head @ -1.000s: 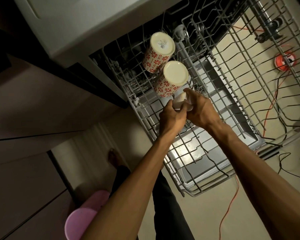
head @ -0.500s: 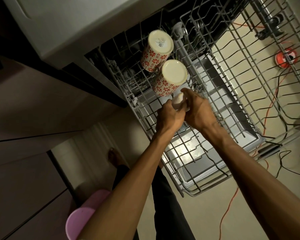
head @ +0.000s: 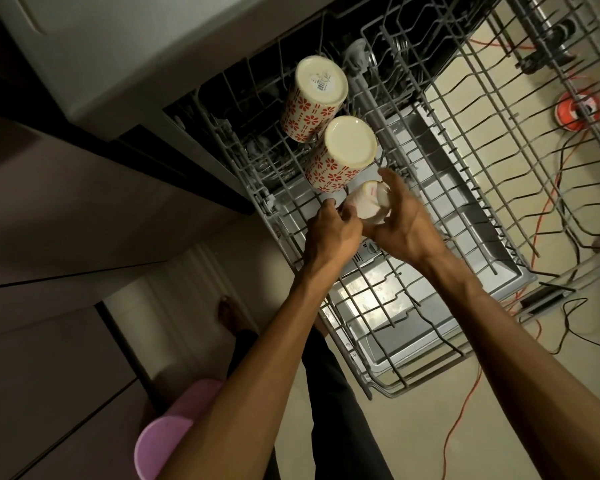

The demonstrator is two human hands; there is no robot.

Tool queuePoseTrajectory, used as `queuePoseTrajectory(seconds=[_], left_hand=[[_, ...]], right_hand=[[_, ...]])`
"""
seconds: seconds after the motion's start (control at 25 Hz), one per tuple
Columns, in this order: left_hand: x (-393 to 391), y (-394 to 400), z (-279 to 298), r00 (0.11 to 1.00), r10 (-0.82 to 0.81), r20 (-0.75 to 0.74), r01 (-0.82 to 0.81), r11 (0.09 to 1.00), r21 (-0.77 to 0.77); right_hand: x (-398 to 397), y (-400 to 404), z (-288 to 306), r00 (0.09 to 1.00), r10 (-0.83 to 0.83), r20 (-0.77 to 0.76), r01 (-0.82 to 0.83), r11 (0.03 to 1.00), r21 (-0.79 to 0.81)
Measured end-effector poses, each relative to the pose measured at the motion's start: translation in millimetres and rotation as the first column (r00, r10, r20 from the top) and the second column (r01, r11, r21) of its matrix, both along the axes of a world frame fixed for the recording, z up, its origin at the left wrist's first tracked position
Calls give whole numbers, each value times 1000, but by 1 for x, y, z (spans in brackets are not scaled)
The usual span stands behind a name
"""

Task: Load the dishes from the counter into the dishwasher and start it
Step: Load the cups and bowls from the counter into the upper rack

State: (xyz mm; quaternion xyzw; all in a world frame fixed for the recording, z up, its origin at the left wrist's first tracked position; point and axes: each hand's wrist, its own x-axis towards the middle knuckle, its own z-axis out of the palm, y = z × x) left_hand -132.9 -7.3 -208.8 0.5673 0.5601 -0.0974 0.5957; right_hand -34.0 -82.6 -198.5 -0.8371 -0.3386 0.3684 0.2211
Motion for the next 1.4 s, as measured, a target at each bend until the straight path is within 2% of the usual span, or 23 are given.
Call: queuePoseTrajectory(seconds=[0.2, 0.48, 0.6, 0.76, 0.96, 1.16, 1.4], left_hand=[[-8, 4, 16, 998, -68, -16, 69, 997, 25], [-9, 5, 33, 982, -189, -2, 189, 979, 76], [-12, 5, 40, 973, -229, -2, 227, 962, 153], [-19, 2, 46, 976, -213, 54, 182, 919, 349], [-29, -4, 67, 965, -240, 109, 145, 827, 543], [-48, -8, 95, 947, -218, 237, 16, 766, 642], [-86, -2, 146, 918, -188, 350, -106, 734, 671]], right_hand=[[1, -2, 2, 999, -36, -24, 36, 999, 17], [-3, -1, 2, 998, 6, 60, -6, 1000, 7], [-9, 0, 10, 997, -69, 45, 68, 998, 15], [-19, -4, 26, 980, -170, 105, 161, 983, 85], [-29, -10, 51, 964, -178, 196, 145, 974, 174], [-44, -10, 91, 961, -151, 232, 86, 960, 268], [-66, 0, 147, 965, -132, 228, 42, 931, 364]])
